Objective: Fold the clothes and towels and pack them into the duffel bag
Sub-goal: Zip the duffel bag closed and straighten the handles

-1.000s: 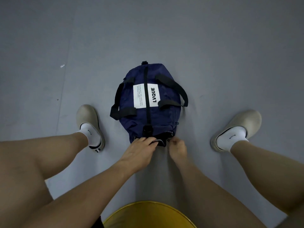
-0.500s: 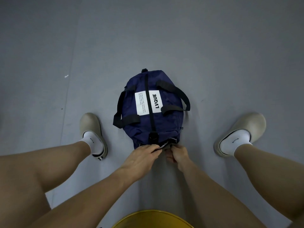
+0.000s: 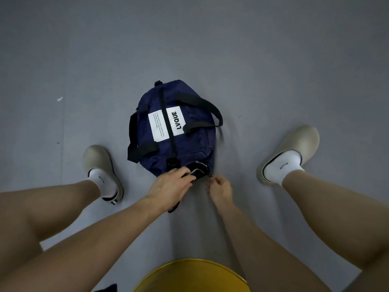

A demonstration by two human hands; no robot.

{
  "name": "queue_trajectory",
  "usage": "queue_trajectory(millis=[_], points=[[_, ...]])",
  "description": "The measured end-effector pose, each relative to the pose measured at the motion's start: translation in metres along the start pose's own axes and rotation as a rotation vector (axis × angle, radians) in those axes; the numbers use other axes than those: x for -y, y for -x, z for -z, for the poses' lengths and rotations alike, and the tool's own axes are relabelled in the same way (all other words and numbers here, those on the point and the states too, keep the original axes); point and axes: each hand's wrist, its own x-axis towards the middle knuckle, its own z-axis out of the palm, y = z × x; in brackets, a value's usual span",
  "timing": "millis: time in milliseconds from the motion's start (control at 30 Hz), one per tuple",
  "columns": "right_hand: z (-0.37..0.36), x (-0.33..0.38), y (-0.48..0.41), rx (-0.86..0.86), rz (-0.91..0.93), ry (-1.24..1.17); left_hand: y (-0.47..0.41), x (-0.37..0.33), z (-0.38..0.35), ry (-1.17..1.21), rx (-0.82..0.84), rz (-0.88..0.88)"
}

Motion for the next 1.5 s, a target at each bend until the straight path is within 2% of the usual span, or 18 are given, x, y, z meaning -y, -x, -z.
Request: queue_trajectory(millis=[133, 333, 500, 633, 700, 867, 1067, 1500], points=[[0.004, -0.005, -0.023, 0.007, 0.035, 0.091, -0.010, -0.008, 0.009, 0.024, 0.051, 0.090], [0.034, 0.028, 0.009, -0.017, 0.048, 0.125, -0.056, -0.027, -0.001, 0.057, 0.299, 0.105], [0.034, 0.032, 0.008, -0.031, 0.100, 0.110, -0.088, -0.028, -0.022, 0.296, 0.429, 0.245], [0.033, 0.028, 0.006, 0.079, 0.103, 0.013, -0.098, -0.030, -0.023, 0.413, 0.374, 0.383], [0.035, 0.023, 0.001, 0.126, 0.084, -0.076, -0.099, -0.031, -0.023, 0.477, 0.400, 0.438], [0.032, 0.018, -0.004, 0.125, 0.097, -0.126, -0.096, -0.030, -0.021, 0.530, 0.395, 0.476], [0.012, 0.011, -0.016, -0.116, 0.314, 0.182, -0.088, -0.034, -0.015, 0.554, 0.320, 0.583], [-0.006, 0.013, -0.022, -0.129, 0.543, 0.370, -0.076, -0.024, -0.006, 0.630, 0.280, 0.650]])
